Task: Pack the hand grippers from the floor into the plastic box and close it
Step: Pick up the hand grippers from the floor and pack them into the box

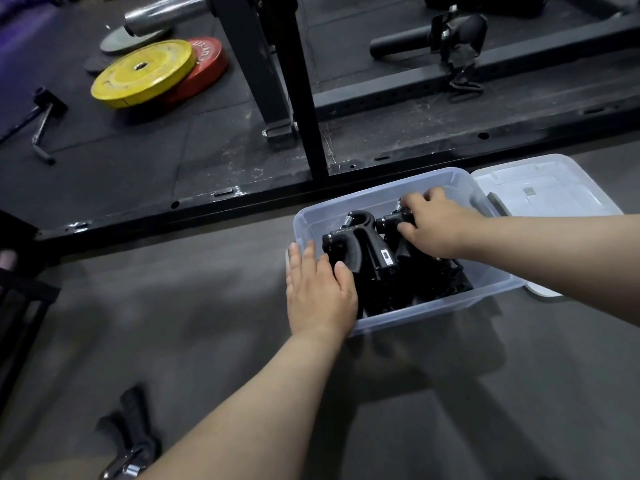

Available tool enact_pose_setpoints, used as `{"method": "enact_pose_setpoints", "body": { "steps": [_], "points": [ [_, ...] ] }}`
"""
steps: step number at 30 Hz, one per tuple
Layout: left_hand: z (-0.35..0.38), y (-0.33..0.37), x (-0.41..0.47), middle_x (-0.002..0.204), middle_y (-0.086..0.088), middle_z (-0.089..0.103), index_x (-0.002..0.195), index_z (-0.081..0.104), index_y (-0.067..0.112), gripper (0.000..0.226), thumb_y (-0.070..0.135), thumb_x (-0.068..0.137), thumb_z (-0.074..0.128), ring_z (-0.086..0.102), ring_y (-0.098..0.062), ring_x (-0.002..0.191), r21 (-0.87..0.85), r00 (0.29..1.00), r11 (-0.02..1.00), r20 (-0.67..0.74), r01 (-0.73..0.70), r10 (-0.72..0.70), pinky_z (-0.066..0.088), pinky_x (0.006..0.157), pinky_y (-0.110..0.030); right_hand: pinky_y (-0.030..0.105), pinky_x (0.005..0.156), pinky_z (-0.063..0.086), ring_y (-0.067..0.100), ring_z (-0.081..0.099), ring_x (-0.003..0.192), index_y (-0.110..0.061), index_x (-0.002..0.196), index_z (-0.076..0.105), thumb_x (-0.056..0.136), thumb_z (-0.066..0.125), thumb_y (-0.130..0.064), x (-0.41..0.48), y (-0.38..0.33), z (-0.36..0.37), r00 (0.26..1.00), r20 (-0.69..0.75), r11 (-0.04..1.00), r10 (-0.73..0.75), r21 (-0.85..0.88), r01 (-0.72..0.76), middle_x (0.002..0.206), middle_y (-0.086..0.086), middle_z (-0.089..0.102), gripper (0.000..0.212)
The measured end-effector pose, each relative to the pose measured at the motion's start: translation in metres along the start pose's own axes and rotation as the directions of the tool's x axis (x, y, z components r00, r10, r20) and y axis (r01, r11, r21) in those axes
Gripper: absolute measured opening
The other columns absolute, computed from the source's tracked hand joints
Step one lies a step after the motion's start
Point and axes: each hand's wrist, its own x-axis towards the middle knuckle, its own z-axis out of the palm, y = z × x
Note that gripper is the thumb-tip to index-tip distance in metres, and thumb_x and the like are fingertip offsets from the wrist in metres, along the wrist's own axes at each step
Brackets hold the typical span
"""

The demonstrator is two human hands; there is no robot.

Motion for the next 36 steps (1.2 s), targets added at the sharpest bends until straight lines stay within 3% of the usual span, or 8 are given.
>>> {"method": "enact_pose_setpoints", "body": {
  "steps": [3,9,16,20,22,26,36],
  "points": [
    [0.000,0.000,0.000,0.164,0.001,0.015,0.137,0.052,0.015,0.053,0.039,0.099,0.024,-0.008,-0.015,0.151,0.004,1.000,1.000,-0.007,-0.003,0.003,0.001,0.124,-0.039,0.044,0.087,0.038,0.037,0.047,0.119,-0.025,0.132,0.040,0.096,0.036,-0.049,-0.004,-0.003,0.001,0.999,-0.042,0.996,-0.013,-0.086,0.009,0.138,0.012,0.034,0.043],
    [0.001,0.000,0.000,0.164,0.003,0.014,0.137,0.052,0.015,0.054,0.038,0.098,0.022,-0.008,-0.014,0.151,-0.002,1.000,1.000,-0.007,-0.001,0.001,0.001,0.124,-0.039,0.046,0.097,0.035,0.037,0.043,0.123,-0.019,0.133,0.041,0.097,0.037,-0.047,-0.006,-0.010,0.001,0.997,-0.072,0.992,-0.015,-0.125,0.006,0.140,0.013,0.037,0.046],
    [0.002,-0.001,0.001,0.164,0.002,0.014,0.135,0.053,0.014,0.053,0.039,0.099,0.023,-0.008,-0.015,0.151,0.011,1.000,1.000,-0.009,-0.002,0.002,0.000,0.123,-0.038,0.044,0.102,0.034,0.037,0.046,0.119,-0.025,0.123,0.045,0.095,0.045,-0.042,-0.003,-0.010,0.008,0.994,-0.060,0.995,-0.095,-0.017,0.095,0.135,0.011,0.038,0.033],
    [0.002,0.000,0.000,0.164,0.001,0.015,0.135,0.053,0.014,0.054,0.038,0.098,0.022,-0.008,-0.015,0.151,0.008,1.000,1.000,-0.010,-0.007,0.007,-0.001,0.123,-0.038,0.045,0.099,0.043,0.035,0.051,0.110,-0.033,0.109,0.046,0.093,0.050,-0.041,-0.004,-0.012,0.007,0.988,-0.054,0.984,-0.142,0.099,0.147,0.133,0.004,0.035,0.018],
    [0.002,-0.001,0.001,0.164,0.001,0.014,0.137,0.051,0.014,0.054,0.038,0.099,0.022,-0.009,-0.015,0.151,0.009,1.000,1.000,-0.010,-0.008,0.008,-0.001,0.123,-0.038,0.048,0.101,0.042,0.034,0.048,0.118,-0.031,0.105,0.050,0.093,0.050,-0.044,-0.002,-0.014,0.009,0.987,-0.016,0.984,-0.160,0.074,0.161,0.136,0.005,0.035,0.017],
    [0.001,-0.001,0.001,0.164,0.000,0.015,0.138,0.051,0.014,0.055,0.038,0.098,0.022,-0.008,-0.016,0.151,0.005,1.000,1.000,-0.009,-0.014,0.014,-0.001,0.123,-0.038,0.047,0.105,0.035,0.033,0.037,0.131,-0.028,0.110,0.056,0.096,0.044,-0.048,0.001,-0.016,0.013,0.988,0.017,0.988,-0.154,-0.026,0.155,0.142,0.008,0.033,0.027],
    [-0.002,-0.002,-0.001,0.163,-0.001,0.017,0.137,0.051,0.014,0.051,0.036,0.100,0.025,-0.007,-0.017,0.151,-0.035,1.000,0.999,-0.011,-0.024,0.023,-0.002,0.123,-0.039,0.044,0.107,0.031,0.033,0.039,0.129,-0.027,0.114,0.056,0.096,0.045,-0.041,-0.002,-0.021,0.011,0.989,-0.029,0.990,-0.144,-0.007,0.144,0.139,0.008,0.038,0.026]
  ]
}}
